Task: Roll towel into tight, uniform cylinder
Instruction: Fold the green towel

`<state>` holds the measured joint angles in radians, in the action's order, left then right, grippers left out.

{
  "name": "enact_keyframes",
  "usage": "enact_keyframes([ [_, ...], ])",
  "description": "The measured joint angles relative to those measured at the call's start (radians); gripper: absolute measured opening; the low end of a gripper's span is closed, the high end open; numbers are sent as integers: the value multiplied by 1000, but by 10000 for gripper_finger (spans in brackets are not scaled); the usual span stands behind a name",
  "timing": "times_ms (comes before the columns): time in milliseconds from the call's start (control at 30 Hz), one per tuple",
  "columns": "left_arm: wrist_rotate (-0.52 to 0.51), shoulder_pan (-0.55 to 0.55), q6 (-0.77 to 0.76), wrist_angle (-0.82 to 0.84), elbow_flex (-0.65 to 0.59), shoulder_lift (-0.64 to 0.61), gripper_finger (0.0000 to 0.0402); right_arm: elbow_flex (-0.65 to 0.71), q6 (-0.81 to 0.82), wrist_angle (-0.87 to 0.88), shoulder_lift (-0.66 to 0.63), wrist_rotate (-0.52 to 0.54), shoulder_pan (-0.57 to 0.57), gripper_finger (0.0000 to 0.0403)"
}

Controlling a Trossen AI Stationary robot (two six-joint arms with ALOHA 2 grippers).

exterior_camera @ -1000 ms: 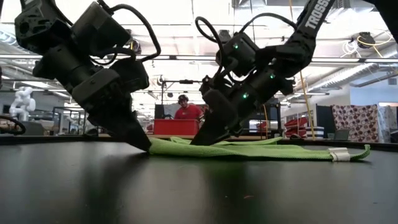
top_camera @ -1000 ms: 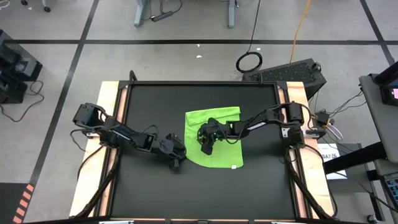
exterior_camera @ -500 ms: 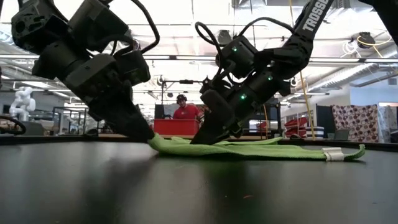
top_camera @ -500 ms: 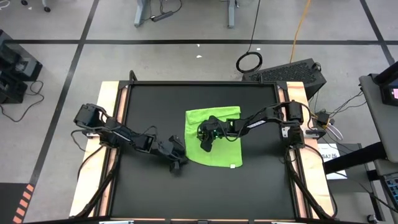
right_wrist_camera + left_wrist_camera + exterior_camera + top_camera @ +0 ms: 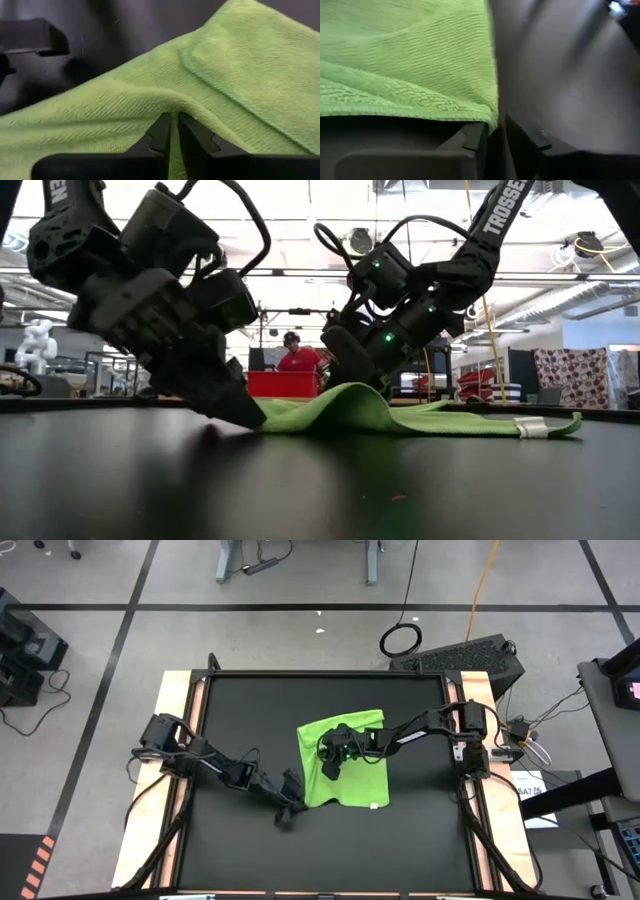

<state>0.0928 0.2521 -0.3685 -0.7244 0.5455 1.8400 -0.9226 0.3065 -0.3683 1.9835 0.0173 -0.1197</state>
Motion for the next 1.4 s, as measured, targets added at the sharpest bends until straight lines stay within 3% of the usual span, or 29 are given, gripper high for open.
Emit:
enact_keyframes([
  [200, 153, 19, -44, -28, -1, -15, 37, 0, 0, 2, 0, 0, -6, 11],
  [367, 311, 32, -100, -101, -1, -20, 34, 0, 0, 4, 0, -11, -6, 6],
  [533, 322, 32, -120, -53, -1, -30, 34, 0, 9, 5, 0, -21, -6, 6],
  [767, 187, 28, -38, 34, -1, -87, 34, 0, 9, 2, 0, -69, 2, 12],
  [900, 123, 15, 13, 72, 0, -141, 34, 0, -4, 7, -14, -74, 20, 52],
  [1167, -272, 5, 152, 248, -1, -190, 34, 1, -57, -10, -90, -47, 33, 161],
  [1267, -264, -11, 167, 270, 0, -175, 34, 1, -60, -13, -103, 23, 17, 173],
  [1400, -227, -24, 153, 310, 0, -165, 34, -9, -56, -22, -98, 37, -29, 168],
])
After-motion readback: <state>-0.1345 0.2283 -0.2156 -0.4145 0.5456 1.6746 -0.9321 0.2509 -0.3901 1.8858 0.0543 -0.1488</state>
